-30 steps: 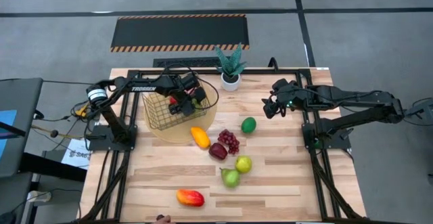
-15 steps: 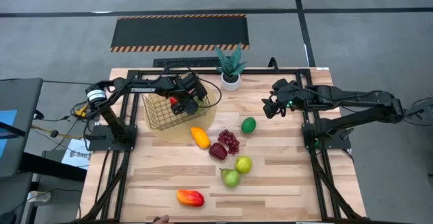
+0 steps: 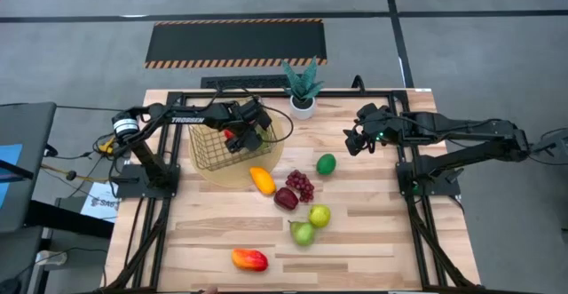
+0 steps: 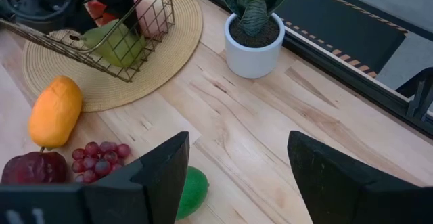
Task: Build produce basket
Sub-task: Put the left pear in the wired basket, then put the dark red apple into the wire basket
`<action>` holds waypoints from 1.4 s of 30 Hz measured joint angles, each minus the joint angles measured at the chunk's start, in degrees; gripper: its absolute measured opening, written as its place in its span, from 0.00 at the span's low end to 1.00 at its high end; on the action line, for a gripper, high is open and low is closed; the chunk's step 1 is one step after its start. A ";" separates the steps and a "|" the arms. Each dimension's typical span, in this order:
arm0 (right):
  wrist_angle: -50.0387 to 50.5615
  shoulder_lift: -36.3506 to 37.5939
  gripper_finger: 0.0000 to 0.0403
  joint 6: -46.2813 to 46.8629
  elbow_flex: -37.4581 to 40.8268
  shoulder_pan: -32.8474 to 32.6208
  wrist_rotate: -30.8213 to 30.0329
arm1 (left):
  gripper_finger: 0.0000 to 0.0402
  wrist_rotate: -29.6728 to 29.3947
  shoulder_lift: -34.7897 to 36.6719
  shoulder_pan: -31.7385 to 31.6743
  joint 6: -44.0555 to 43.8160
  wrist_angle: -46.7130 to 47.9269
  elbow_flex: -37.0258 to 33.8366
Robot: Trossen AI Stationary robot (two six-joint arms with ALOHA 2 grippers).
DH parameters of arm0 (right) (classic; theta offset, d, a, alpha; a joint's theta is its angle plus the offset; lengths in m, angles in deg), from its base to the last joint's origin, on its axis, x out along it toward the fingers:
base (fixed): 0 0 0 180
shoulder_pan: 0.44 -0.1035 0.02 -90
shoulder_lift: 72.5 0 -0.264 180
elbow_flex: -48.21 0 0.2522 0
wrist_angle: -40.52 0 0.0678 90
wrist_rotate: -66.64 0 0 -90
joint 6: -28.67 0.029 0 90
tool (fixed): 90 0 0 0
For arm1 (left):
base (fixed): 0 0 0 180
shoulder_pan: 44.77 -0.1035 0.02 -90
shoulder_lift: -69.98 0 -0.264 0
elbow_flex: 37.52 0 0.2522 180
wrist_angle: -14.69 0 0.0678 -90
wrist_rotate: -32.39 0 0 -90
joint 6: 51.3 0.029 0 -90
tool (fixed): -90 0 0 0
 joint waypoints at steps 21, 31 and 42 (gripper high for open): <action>-0.24 0.00 0.68 0.00 0.00 0.00 -0.11 | 0.99 -17.33 14.30 0.78 -20.38 11.59 4.80; -0.18 0.00 0.68 0.00 0.00 0.00 0.16 | 0.99 -9.13 23.41 4.94 -66.26 20.04 16.11; 1.35 0.00 0.68 -0.90 0.00 -0.03 4.14 | 0.99 10.92 22.98 18.89 -93.53 14.39 16.83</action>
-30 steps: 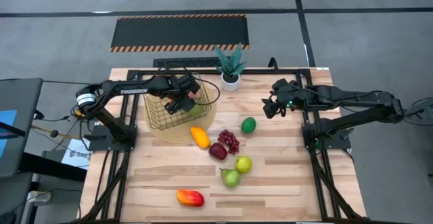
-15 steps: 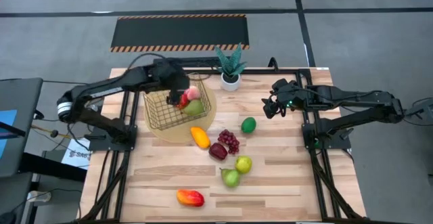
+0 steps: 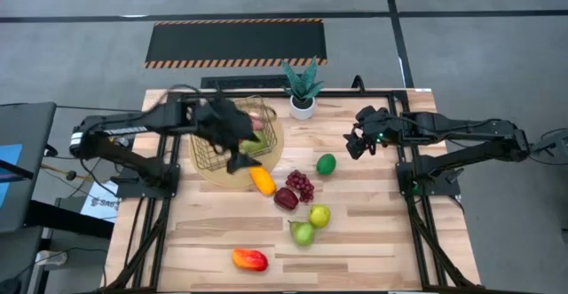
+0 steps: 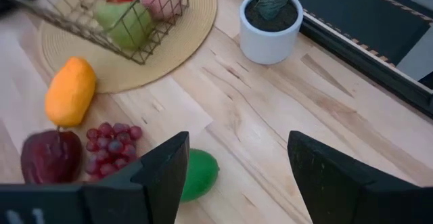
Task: Build produce basket
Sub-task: Put the dark red apple into the wire basket
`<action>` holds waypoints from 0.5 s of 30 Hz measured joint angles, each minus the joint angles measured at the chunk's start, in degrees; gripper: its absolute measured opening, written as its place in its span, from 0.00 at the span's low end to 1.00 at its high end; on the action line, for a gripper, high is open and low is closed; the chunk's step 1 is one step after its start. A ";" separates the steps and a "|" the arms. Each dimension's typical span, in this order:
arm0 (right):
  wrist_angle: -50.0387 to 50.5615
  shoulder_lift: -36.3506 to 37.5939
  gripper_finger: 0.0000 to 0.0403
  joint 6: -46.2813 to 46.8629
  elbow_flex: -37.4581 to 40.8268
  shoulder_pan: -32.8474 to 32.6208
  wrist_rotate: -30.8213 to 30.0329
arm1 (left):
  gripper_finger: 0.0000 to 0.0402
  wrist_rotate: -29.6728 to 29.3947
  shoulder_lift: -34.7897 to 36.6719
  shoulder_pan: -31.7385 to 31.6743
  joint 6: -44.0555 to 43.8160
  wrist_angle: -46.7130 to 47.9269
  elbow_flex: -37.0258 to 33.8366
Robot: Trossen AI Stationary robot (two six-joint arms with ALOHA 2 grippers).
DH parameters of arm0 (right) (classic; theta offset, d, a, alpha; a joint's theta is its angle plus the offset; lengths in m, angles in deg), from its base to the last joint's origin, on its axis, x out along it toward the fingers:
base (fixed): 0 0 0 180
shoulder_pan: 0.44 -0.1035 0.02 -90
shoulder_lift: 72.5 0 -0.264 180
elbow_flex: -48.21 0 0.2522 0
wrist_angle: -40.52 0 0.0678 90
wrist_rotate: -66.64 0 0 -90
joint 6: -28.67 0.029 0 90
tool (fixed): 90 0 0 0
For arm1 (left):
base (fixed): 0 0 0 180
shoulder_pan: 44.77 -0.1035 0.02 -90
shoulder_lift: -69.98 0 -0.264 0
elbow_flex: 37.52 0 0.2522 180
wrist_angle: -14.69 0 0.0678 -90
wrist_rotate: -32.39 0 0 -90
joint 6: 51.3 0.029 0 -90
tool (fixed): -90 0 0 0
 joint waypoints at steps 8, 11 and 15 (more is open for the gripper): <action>1.61 0.00 0.68 -0.67 0.00 -1.44 0.14 | 0.99 -4.98 -10.47 9.61 8.71 -4.76 -0.05; 1.64 0.00 0.68 -0.67 0.00 -2.28 0.17 | 0.99 -4.80 -14.96 10.23 12.56 -5.57 -0.05; 1.66 -0.01 0.68 -0.67 0.00 -3.39 0.17 | 0.99 -4.89 -20.40 10.16 18.99 -7.66 -0.09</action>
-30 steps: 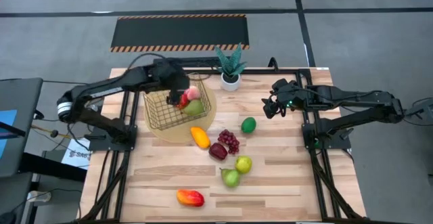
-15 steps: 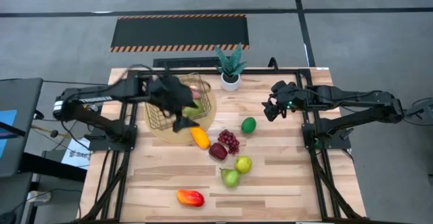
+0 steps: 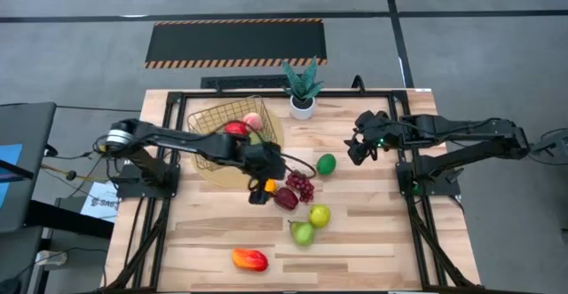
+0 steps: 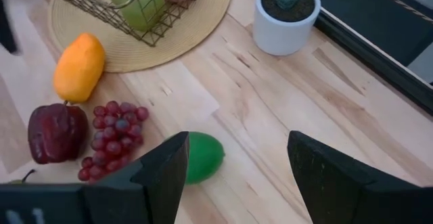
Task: Build produce basket
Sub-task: Put the dark red apple into the wire basket
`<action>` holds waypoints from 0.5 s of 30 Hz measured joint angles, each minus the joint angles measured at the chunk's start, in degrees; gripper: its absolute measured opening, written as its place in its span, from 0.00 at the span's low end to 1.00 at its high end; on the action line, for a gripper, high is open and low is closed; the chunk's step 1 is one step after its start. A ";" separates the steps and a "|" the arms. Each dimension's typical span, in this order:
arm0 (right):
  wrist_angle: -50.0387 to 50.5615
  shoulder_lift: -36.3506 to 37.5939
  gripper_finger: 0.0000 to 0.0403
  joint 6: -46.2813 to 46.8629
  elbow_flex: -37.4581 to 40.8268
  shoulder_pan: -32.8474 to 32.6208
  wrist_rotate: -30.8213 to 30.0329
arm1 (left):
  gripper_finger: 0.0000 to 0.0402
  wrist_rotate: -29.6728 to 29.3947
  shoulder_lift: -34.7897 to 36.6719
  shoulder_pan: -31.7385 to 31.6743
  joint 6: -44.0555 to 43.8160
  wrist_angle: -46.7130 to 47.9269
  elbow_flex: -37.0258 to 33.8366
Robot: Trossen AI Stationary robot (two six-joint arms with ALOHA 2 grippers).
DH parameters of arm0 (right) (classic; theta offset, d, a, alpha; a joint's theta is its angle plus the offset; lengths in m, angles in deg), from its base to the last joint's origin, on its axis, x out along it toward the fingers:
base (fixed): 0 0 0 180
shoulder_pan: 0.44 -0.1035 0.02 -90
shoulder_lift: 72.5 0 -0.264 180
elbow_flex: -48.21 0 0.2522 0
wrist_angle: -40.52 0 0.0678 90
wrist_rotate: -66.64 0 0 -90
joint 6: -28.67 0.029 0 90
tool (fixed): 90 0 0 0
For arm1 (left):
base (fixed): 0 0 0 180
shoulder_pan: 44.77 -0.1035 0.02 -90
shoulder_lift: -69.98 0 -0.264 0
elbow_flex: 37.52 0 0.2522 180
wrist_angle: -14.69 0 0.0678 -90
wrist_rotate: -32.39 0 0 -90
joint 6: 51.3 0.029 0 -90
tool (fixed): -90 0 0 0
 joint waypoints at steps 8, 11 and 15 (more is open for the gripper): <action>0.23 0.00 0.68 0.82 -0.02 -1.49 -0.01 | 0.99 3.16 -8.61 0.23 8.18 -6.98 0.00; 0.20 0.01 0.68 0.92 -0.02 -2.20 -0.01 | 0.99 2.67 -11.53 0.25 9.52 -6.58 0.00; 0.20 -0.01 0.68 0.94 -0.02 -2.80 -0.01 | 0.99 2.91 -14.40 0.37 9.68 -6.76 0.00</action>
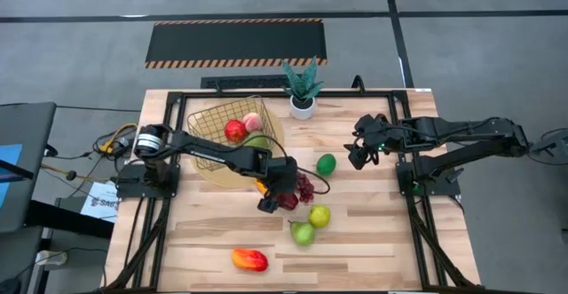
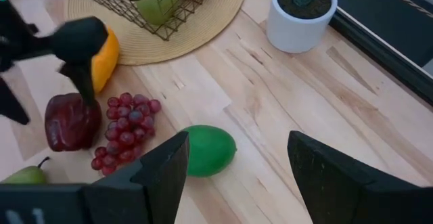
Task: Build produce basket
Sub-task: Put the dark red apple into the wire basket
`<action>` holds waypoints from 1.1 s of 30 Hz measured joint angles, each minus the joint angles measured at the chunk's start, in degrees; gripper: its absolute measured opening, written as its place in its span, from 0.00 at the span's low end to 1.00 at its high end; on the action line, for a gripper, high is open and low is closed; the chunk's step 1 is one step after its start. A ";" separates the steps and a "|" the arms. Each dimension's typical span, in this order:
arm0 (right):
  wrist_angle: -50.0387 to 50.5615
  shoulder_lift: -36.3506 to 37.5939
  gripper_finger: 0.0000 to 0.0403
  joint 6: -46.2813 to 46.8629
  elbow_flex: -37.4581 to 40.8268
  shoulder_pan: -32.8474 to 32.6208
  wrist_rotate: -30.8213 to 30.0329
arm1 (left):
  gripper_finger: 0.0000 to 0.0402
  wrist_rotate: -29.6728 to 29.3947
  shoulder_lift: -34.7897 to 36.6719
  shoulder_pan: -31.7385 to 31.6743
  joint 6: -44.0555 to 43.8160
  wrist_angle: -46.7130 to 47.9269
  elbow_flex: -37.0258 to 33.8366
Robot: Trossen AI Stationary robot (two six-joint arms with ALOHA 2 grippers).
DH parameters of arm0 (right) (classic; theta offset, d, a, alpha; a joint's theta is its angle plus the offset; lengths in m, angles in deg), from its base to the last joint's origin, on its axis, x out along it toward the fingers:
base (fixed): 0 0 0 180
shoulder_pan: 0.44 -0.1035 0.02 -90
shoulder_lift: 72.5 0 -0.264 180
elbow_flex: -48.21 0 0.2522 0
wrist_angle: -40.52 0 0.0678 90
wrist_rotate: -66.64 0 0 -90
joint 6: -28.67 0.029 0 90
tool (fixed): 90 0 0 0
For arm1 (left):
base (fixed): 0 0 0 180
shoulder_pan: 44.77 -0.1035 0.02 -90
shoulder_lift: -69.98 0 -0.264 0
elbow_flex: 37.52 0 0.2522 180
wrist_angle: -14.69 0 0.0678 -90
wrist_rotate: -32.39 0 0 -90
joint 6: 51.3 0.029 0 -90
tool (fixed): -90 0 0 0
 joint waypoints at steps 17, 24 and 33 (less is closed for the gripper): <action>-0.13 0.02 0.68 0.19 0.00 0.04 -0.02 | 0.92 -3.94 -4.93 1.58 -0.84 -0.72 0.22; -0.26 0.03 0.68 0.66 0.00 0.04 -0.07 | 0.85 -6.08 -5.78 2.28 -0.58 1.75 0.38; -0.44 0.00 0.68 0.70 0.00 0.06 -0.13 | 0.71 -6.41 -5.76 2.18 -2.25 1.27 0.61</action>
